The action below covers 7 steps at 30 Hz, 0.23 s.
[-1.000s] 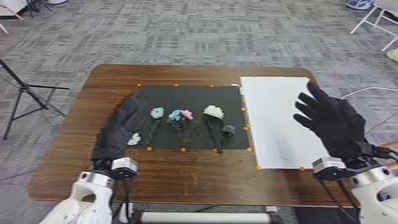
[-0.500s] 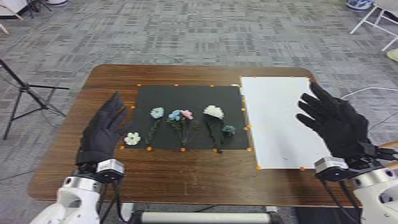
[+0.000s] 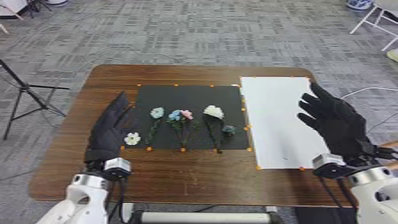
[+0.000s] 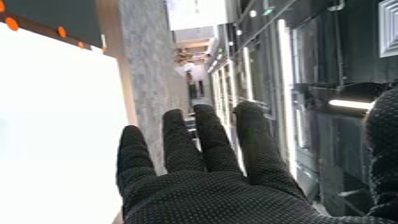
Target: Arrange flowers
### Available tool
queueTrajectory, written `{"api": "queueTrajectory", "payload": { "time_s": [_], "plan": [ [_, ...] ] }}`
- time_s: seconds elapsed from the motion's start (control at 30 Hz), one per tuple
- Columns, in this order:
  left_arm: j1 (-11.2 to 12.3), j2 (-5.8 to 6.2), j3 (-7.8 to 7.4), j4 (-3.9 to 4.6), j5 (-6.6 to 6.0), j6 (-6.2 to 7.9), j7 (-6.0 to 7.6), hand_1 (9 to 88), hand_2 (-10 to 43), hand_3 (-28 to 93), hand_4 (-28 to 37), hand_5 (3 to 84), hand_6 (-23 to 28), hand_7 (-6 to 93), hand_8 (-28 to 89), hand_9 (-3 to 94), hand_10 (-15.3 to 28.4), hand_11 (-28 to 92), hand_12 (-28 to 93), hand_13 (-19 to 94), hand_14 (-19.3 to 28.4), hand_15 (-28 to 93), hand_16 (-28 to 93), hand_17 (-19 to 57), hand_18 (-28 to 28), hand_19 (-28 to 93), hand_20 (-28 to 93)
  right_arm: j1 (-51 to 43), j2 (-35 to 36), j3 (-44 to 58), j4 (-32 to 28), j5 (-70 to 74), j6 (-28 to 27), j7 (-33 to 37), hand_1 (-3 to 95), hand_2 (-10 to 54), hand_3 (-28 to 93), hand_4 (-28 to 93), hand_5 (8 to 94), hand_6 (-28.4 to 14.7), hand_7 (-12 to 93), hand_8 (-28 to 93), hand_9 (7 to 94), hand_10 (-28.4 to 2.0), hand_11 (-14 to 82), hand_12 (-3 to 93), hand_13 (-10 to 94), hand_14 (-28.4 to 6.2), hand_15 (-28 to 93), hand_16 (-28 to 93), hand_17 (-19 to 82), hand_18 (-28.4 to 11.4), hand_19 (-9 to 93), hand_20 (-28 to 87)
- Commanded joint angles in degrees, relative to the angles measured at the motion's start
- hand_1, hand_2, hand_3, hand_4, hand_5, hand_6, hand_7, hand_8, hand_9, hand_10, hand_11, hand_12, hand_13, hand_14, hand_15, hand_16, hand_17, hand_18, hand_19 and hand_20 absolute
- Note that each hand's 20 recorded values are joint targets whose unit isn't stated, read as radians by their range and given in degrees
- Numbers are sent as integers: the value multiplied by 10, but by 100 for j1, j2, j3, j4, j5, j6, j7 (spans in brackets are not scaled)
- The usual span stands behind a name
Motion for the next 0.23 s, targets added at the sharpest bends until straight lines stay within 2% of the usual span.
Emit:
{"api": "queueTrajectory", "payload": {
  "time_s": [0.03,0.1,0.13,0.17,0.23],
  "plan": [
    [-145,-168,144,91,74,-129,48,252,-73,663,-279,217,9,135,-59,141,80,71,248,93,105,63,133,-149,186,296,108,107,103,-88,-16,-24,159,-125,101,-23,772,-246,227,-47,40,-51,211,-125,-25,206,135,-110,-120,416,-127,-190,297,89],
    [-156,-168,140,93,96,-167,54,256,-73,660,-276,216,9,135,-59,139,80,70,249,92,105,63,133,-150,187,298,109,125,90,-117,-3,3,129,-106,103,-23,772,-245,225,-46,40,-52,210,-126,-27,208,135,-110,-123,417,-124,-191,297,90],
    [-90,-240,85,87,141,-198,40,256,-73,659,-275,215,9,136,-58,139,80,70,250,92,105,63,133,-150,187,299,109,159,95,-151,19,-6,100,-53,103,-22,772,-245,225,-46,41,-52,210,-126,-27,208,136,-110,-123,418,-124,-191,298,90],
    [-54,-303,76,86,156,-172,39,256,-72,659,-274,214,9,135,-59,139,79,69,250,92,104,63,133,-150,187,299,109,178,91,-199,32,1,118,-29,103,-22,772,-244,225,-46,42,-52,211,-125,-27,209,137,-109,-123,419,-123,-190,297,91],
    [-37,-360,107,84,95,-134,94,257,-72,657,-270,213,8,135,-59,139,79,69,251,93,104,63,133,-148,186,301,110,186,52,-275,16,50,178,-63,105,-22,773,-243,225,-46,43,-53,211,-125,-27,211,140,-109,-122,423,-124,-190,298,92]
  ]
}}
